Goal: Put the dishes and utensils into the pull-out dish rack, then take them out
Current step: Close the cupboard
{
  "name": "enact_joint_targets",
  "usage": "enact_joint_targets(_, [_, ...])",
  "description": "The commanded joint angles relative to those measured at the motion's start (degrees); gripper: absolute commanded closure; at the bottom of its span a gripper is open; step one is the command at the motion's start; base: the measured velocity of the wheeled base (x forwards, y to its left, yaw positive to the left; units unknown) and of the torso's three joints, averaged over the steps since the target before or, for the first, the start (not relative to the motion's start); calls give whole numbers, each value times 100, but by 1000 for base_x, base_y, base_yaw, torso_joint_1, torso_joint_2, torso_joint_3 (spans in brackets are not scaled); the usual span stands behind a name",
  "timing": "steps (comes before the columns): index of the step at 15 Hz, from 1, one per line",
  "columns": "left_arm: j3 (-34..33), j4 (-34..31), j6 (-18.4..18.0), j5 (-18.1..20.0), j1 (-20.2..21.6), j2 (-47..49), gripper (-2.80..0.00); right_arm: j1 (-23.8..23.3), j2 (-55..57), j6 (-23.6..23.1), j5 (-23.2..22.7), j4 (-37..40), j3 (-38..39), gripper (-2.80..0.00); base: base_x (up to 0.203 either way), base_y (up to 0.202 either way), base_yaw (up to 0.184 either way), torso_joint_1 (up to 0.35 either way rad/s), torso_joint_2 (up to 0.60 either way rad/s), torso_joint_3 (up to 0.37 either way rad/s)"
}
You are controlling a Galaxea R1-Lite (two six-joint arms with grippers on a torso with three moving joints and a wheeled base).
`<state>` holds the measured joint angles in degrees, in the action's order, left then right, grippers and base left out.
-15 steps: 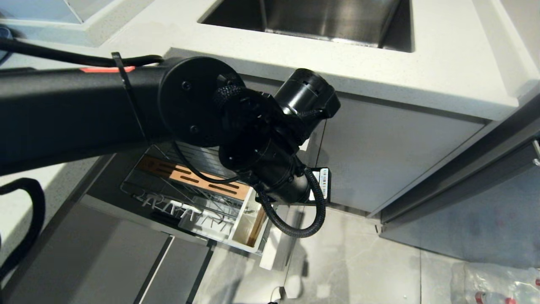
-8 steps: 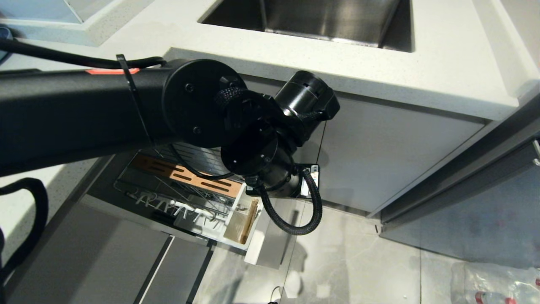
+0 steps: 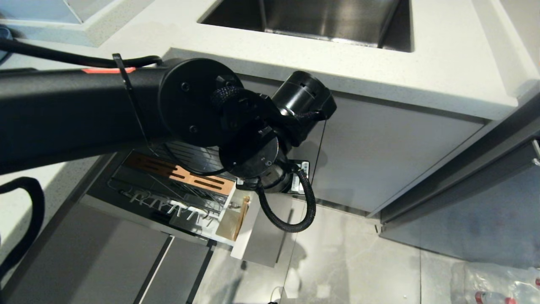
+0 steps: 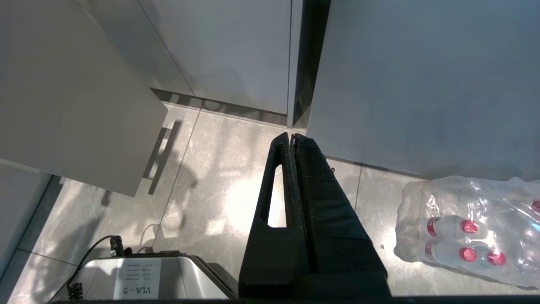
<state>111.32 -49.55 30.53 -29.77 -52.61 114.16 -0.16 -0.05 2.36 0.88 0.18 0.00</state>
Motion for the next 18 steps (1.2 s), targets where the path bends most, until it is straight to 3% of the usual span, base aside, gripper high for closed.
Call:
enact_joint_targets(1, [-5, -28, 14, -116, 45, -26, 0, -2, 5, 1, 0, -1, 9, 0, 0, 0, 0, 0, 0, 0])
enact_joint_targets(3, [-5, -37, 5, -336, 129, -26, 0, -2, 5, 1, 0, -1, 9, 0, 0, 0, 0, 0, 0, 0])
enact_joint_targets(8, [-33, -205, -250, -411, 529, -178, 0, -2, 5, 1, 0, -1, 9, 0, 0, 0, 0, 0, 0, 0])
enact_joint_targets(18, [-311, -235, -807, -1001, 1388, -558, 0, -2, 5, 1, 0, -1, 9, 0, 0, 0, 0, 0, 0, 0])
